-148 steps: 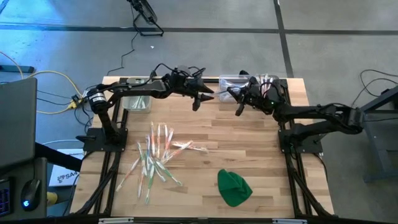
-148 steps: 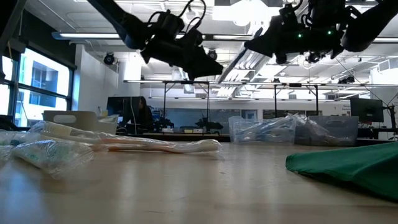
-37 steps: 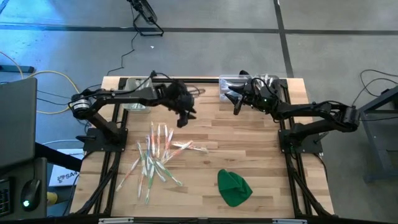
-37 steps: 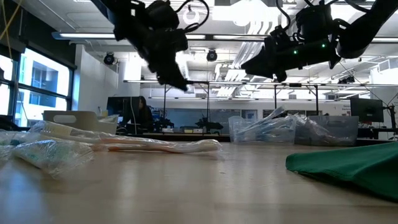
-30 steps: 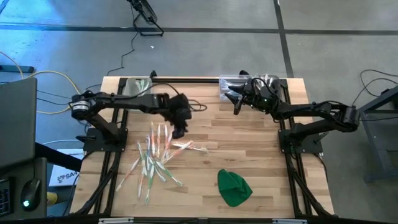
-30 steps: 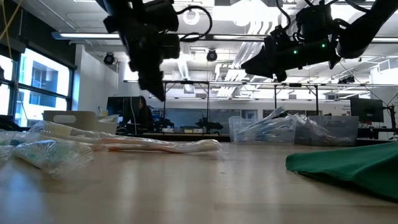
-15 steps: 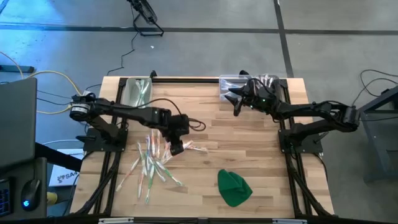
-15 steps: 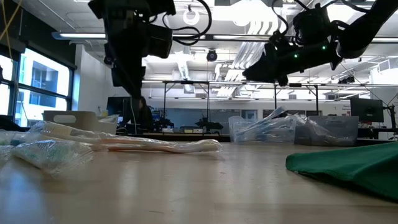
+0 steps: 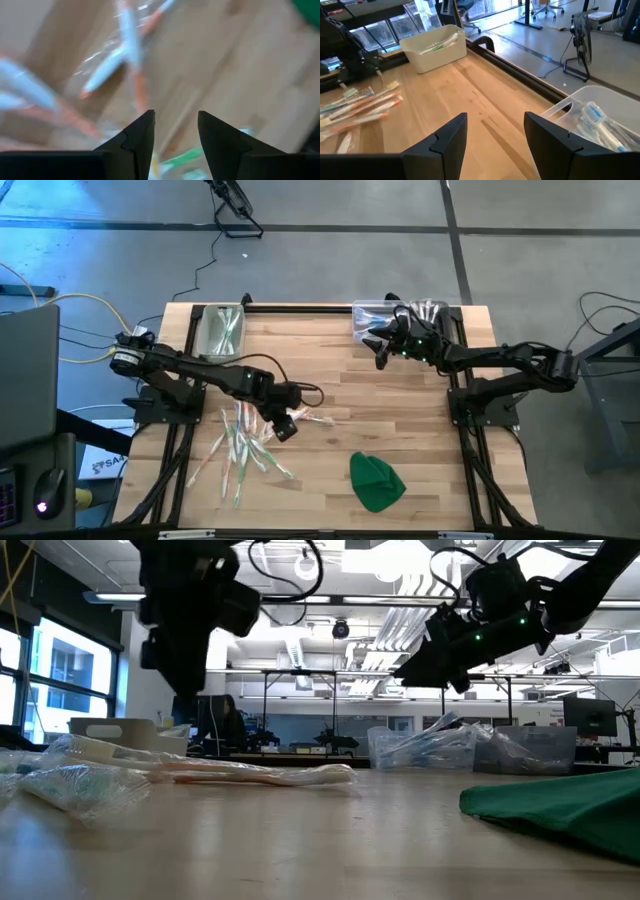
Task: Pick & Place Toothbrushes
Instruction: Put the orange toothbrush into the black bin
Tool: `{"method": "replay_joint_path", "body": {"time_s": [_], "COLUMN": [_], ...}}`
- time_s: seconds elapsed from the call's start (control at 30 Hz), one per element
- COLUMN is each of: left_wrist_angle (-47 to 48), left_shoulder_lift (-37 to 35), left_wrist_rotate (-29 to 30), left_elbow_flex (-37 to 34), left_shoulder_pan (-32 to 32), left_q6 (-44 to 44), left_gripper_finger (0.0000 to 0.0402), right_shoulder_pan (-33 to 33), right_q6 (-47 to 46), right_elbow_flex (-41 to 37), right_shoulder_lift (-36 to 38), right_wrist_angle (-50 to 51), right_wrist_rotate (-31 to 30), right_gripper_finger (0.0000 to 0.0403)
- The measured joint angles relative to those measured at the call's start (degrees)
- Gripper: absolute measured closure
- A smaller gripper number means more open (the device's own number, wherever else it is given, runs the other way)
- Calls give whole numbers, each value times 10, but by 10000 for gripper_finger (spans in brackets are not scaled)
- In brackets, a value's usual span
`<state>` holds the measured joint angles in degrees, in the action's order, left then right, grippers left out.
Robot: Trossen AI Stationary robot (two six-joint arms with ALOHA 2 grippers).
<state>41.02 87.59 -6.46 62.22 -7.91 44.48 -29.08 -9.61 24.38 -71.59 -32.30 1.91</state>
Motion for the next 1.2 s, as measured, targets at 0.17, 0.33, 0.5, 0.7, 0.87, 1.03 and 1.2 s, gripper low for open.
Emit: {"method": "replay_joint_path", "body": {"time_s": [0.17,0.33,0.5,0.7,0.87,1.03,1.2], "left_wrist_angle": [58,56,53,54,54,50,22], "left_shoulder_lift": [0,0,0,10,46,81,105], "left_wrist_rotate": [53,55,55,64,64,50,36], "left_elbow_flex": [0,-1,-1,0,0,-1,-1], "left_shoulder_pan": [-9,-7,-8,-8,-8,-8,-8], "left_q6": [30,36,34,33,34,34,34], "left_gripper_finger": [254,254,254,254,254,254,254], "right_shoulder_pan": [0,0,0,0,0,0,0], "right_q6": [-9,-9,-9,-9,-9,-9,-8], "right_elbow_flex": [0,0,0,0,0,0,0], "right_shoulder_lift": [0,0,0,0,0,0,0], "right_wrist_angle": [8,21,25,25,29,43,56], "right_wrist_rotate": [0,0,0,0,0,0,-4], "right_gripper_finger": [213,213,213,213,213,213,213]}}
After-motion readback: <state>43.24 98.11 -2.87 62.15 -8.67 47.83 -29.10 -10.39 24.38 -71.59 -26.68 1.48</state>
